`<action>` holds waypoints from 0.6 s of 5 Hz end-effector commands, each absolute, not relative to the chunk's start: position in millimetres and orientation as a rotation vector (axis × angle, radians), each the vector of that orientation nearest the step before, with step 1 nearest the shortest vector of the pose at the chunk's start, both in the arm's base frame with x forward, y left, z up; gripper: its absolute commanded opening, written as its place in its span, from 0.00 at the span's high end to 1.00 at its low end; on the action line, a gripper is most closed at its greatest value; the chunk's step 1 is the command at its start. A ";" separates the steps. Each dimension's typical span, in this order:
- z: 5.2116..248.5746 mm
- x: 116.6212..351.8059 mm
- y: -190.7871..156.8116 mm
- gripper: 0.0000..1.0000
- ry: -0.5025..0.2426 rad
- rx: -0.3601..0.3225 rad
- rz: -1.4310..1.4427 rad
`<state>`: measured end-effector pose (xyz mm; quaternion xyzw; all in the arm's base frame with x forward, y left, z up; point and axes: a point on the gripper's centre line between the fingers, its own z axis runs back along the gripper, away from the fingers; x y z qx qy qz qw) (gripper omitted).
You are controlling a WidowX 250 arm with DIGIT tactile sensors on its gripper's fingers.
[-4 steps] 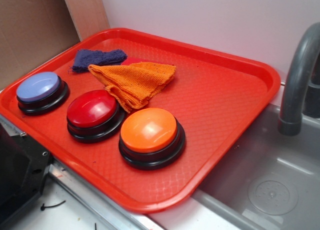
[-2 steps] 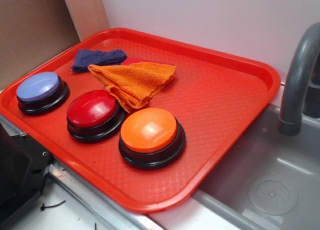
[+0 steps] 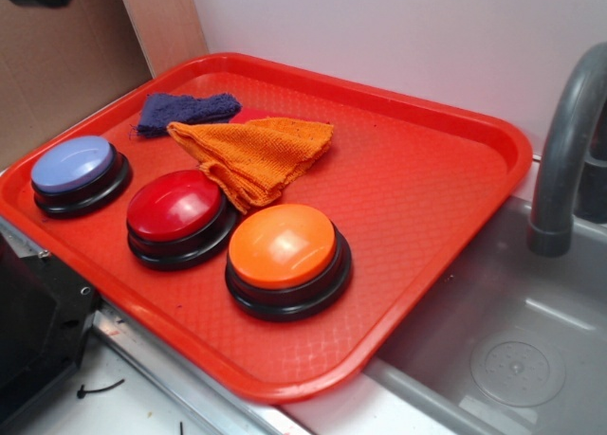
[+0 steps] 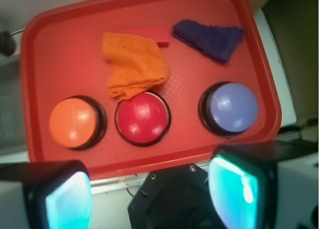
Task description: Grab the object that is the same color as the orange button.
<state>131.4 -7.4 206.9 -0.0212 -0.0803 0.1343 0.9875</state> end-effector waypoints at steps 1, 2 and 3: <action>142.4 187.4 9.6 0.00 -0.269 0.073 0.524; 114.2 212.6 14.9 0.00 -0.268 0.035 0.600; 86.2 229.9 16.9 0.00 -0.236 0.066 0.611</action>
